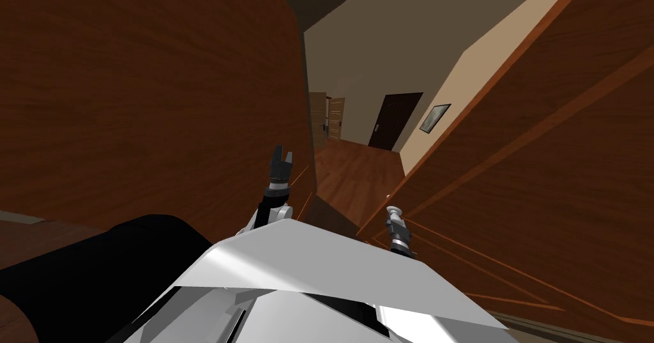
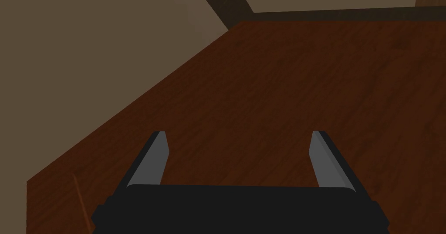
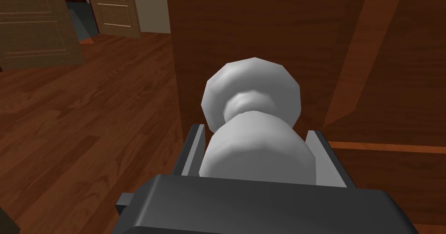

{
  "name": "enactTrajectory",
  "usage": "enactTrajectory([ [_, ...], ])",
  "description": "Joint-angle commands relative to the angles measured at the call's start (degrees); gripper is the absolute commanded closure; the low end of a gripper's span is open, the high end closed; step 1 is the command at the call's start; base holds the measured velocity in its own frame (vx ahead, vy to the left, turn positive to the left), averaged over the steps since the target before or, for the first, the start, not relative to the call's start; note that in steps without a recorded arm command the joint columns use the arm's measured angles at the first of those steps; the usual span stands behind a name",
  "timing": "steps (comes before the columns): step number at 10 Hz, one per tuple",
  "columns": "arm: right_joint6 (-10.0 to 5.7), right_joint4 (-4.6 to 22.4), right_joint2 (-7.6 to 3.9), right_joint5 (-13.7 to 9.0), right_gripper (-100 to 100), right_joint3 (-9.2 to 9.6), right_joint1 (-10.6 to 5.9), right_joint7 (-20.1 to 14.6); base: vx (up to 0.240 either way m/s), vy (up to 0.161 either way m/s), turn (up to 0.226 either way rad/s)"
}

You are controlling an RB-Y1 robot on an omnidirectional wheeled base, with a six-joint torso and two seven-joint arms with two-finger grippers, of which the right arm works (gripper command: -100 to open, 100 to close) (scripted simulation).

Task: Pull the door open

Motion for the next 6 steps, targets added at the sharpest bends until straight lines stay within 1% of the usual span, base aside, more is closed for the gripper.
enactTrajectory([
  [1,-0.48,-0.42,-1.02,0.28,100,0.67,0.56,-1.02,-0.195,-0.016,0.092],
  [2,-0.81,-0.56,-1.77,0.65,100,1.48,0.85,-2.0,-0.241,-0.021,0.139],
  [4,-1.4,-0.83,-3.13,1.31,100,2.93,1.39,-3.78,-0.231,-0.039,0.197],
  [5,-1.0,-0.78,-2.57,1.09,100,2.56,1.27,-3.06,-0.107,-0.017,0.057],
  [6,-1.46,-0.63,-3.14,1.44,100,3.4,1.64,-4.1,-0.146,0.007,0.102],
])
